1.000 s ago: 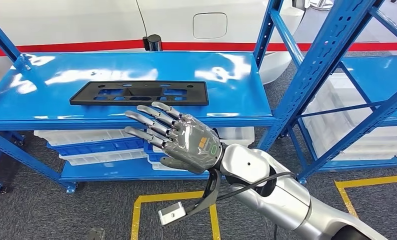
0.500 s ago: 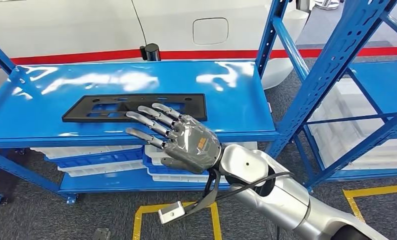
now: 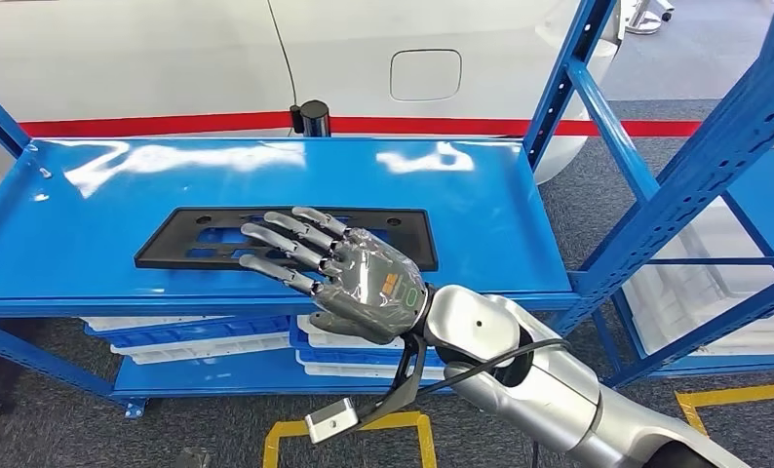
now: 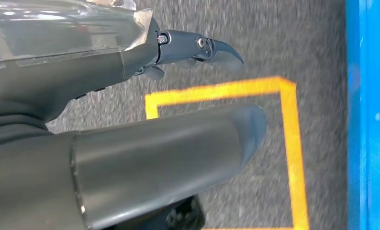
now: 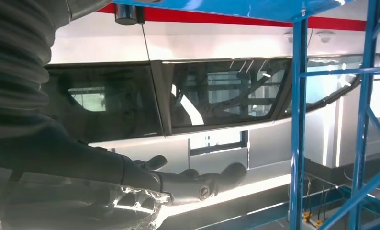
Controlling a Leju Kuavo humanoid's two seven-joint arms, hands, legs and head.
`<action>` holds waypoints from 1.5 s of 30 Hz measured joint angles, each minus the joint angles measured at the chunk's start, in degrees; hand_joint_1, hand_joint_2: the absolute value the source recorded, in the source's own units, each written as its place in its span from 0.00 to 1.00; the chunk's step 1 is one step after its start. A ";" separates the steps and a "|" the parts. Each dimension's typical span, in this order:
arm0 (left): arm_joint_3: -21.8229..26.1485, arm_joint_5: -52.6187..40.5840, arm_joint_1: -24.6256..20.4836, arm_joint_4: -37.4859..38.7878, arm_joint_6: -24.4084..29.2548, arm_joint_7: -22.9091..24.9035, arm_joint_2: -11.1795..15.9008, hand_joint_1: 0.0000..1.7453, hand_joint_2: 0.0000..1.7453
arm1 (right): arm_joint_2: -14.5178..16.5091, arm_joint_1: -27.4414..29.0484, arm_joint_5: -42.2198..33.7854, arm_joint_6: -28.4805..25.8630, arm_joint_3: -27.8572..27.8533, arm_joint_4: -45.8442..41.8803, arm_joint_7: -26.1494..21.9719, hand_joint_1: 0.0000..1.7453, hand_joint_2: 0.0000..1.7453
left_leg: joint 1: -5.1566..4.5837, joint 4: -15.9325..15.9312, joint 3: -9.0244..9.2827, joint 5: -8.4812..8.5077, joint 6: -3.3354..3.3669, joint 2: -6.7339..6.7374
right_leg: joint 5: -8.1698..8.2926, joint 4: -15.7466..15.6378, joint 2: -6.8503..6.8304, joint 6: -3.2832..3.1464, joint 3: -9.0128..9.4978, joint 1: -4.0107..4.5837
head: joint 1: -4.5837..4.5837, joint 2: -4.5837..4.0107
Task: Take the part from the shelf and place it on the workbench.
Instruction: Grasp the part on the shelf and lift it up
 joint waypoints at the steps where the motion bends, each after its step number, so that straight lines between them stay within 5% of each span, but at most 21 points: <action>1: 0.00 0.01 -0.03 0.01 0.02 0.00 0.03 0.00 0.00 | 0.00 0.05 0.00 0.00 0.05 0.05 0.00 0.00 1.00 | -0.10 -0.02 0.30 -0.33 0.24 -0.05 | -1.10 4.11 0.00 -0.18 -2.83 0.04 | 0.01 0.00; 3: -0.01 0.03 -0.01 0.02 0.05 0.05 0.01 0.00 0.00 | -0.03 0.24 0.00 0.00 0.17 0.24 0.00 0.00 1.00 | -0.39 -0.02 1.01 -1.05 0.51 -0.23 | -3.65 9.27 0.00 -0.62 -7.41 0.12 | 0.02 0.00; 4: -0.02 0.02 0.01 0.02 0.10 0.16 -0.02 0.00 0.00 | -0.04 0.29 0.00 0.00 0.23 0.34 0.00 0.00 1.00 | -0.57 -0.02 1.49 -1.42 0.56 -0.35 | -3.91 9.04 0.00 -0.66 -8.35 0.19 | 0.03 0.00; 5: -0.03 -0.02 0.01 0.02 0.15 0.31 -0.03 0.00 0.00 | -0.05 0.30 0.00 0.00 0.30 0.42 0.00 0.00 1.00 | -0.74 -0.02 2.05 -1.83 0.58 -0.49 | -2.80 6.72 0.00 -0.50 -8.22 0.32 | 0.03 0.00; 7: -0.06 -0.11 -0.06 0.02 0.25 0.67 -0.11 0.00 0.00 | -0.05 0.25 0.00 0.00 0.51 0.51 0.00 0.00 1.00 | -1.04 -0.03 3.17 -2.64 0.51 -0.68 | 2.12 -1.31 0.06 -0.21 -6.06 0.84 | 0.00 0.00; 9: -0.14 -0.16 -0.19 0.02 0.55 1.02 -0.25 0.00 0.00 | -0.03 0.09 0.01 0.03 0.84 0.68 -0.08 0.00 1.00 | -1.24 -0.07 3.78 -3.34 0.15 -0.87 | 5.17 -6.44 0.16 -1.06 -4.27 1.43 | 0.00 0.00; 11: -0.33 -0.17 -0.26 0.02 0.98 1.40 -0.32 0.00 0.00 | 0.04 -0.08 0.05 0.10 1.27 0.93 -0.40 0.00 1.00 | -1.37 0.11 3.71 -3.78 0.25 -0.96 | 6.37 -7.40 0.23 -1.79 -3.47 1.53 | 0.01 0.01; 13: -0.58 -0.13 -0.31 0.02 1.20 1.79 -0.31 0.00 0.00 | 0.23 -0.26 0.24 0.29 1.97 1.21 -0.80 0.00 1.00 | -1.37 0.14 3.71 -4.02 0.80 -0.82 | 7.48 -7.76 0.29 -1.69 -2.94 1.52 | -0.09 0.01; 28: -1.47 0.63 -0.51 0.02 1.25 2.27 -0.16 0.00 0.00 | 1.44 -1.04 1.10 1.44 9.37 4.50 -1.60 0.00 1.00 | -1.27 -0.97 4.27 -4.25 -0.25 -0.65 | 6.89 -7.72 0.35 -2.42 -2.89 1.77 | -0.12 0.00; 45: -1.76 1.56 -0.55 0.02 2.21 2.69 -0.07 0.00 0.00 | 6.44 -4.11 -0.79 1.40 12.69 12.95 1.69 0.00 1.00 | -1.42 -0.95 4.33 -4.25 -0.30 -0.62 | 6.89 -7.72 0.35 -2.41 -2.83 1.58 | -0.12 0.00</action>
